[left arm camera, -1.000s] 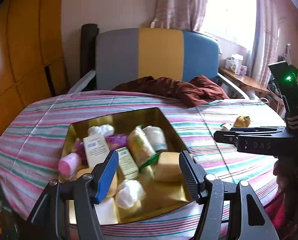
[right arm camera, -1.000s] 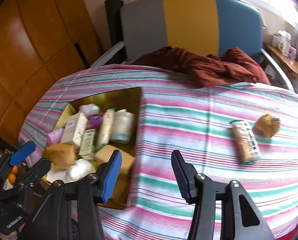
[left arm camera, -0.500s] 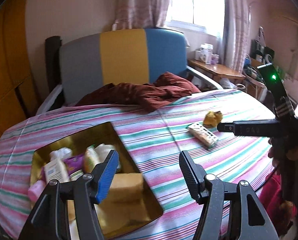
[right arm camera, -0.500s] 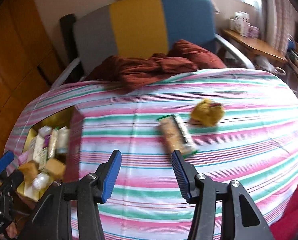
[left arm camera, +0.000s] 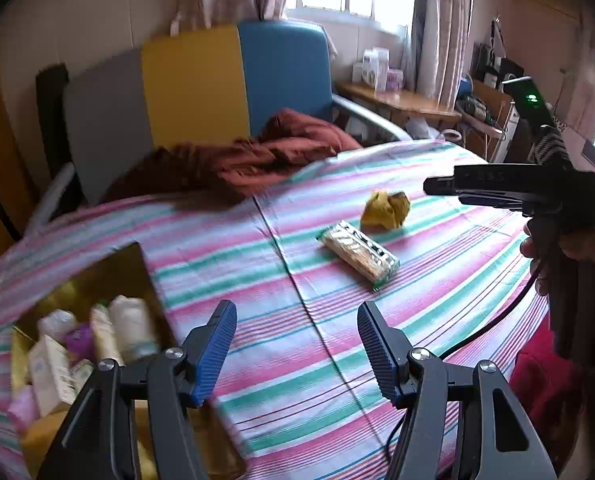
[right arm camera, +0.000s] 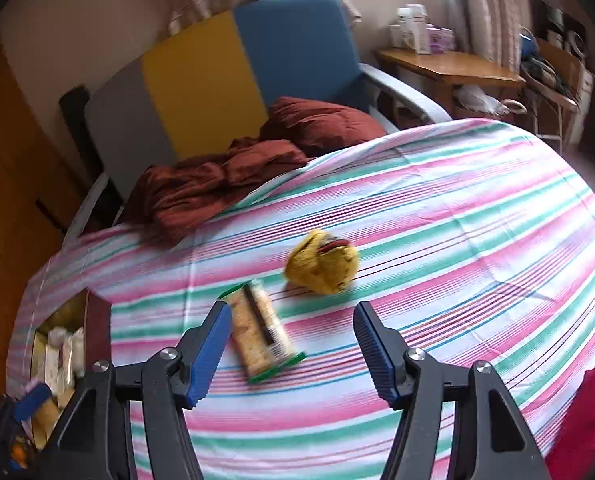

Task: Organize objects
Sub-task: 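Withdraw both grippers from the tray toward the cracker packet and bear, then grasp cracker packet with left gripper while right gripper grasps yellow plush bear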

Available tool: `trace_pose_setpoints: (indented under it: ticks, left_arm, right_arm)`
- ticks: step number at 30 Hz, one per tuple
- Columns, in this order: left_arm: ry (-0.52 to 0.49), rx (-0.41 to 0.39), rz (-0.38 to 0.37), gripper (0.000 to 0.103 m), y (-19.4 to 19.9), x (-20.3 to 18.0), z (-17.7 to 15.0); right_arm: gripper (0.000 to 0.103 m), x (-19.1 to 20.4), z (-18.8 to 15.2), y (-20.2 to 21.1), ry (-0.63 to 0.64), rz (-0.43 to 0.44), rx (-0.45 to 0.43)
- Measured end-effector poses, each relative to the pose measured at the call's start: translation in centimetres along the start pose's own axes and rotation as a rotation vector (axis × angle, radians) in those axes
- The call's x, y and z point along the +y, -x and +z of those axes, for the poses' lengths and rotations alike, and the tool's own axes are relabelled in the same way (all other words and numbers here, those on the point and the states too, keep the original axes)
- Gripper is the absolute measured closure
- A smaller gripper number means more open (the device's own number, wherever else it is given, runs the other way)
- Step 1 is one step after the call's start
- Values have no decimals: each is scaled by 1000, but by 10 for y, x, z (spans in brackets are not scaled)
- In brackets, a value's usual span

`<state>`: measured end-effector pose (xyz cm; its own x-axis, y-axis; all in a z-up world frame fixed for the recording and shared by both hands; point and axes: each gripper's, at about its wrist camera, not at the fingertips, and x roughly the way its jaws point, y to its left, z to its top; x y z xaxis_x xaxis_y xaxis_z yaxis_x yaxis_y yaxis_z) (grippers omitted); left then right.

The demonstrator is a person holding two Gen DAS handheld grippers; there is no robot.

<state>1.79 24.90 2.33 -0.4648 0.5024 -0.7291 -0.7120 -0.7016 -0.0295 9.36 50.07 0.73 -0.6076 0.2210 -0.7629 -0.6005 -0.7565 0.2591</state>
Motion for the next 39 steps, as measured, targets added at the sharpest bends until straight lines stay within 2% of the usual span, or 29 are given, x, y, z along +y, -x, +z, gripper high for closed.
trace_pose_setpoints:
  ticks: [6,10,18,22,28,30,31,32,34,39]
  left_arm:
    - [-11,75,-42,39,-41,-21,15]
    - [38,146,-69,39,-80,-31,29]
    - [166,284,-90,39,-162,-45,57]
    - [165,296,-67,36,-186,-53,67]
    - [230,340,-65,32,-222,-55,76]
    - [223,337,-65,33,-227,-57,75]
    - [193,320,-56,38,-225,-59,74]
    - [167,317,-44,49,-223,-61,72]
    - [144,310,-58,54,-215,-60,65]
    - [116,311,-66,55,-186,-53,39]
  right_arm:
    - [39,-49,-12,-14,-191,-14,-7]
    - [39,-66,-14,-19,-263,-34,3]
    - [38,-65,-14,-22,-255,-3,16]
    - [38,-66,-14,-24,-262,-3,27]
    - [38,-67,-15,-27,-269,-5,39]
    - [38,-67,-15,-27,-263,-18,33]
    - [38,-67,-15,-27,-260,-24,32]
    - [38,-67,-15,-27,-260,-23,34]
    - [38,-67,-15,-29,-261,-17,47]
    - [38,-67,-13,-31,-271,3,81]
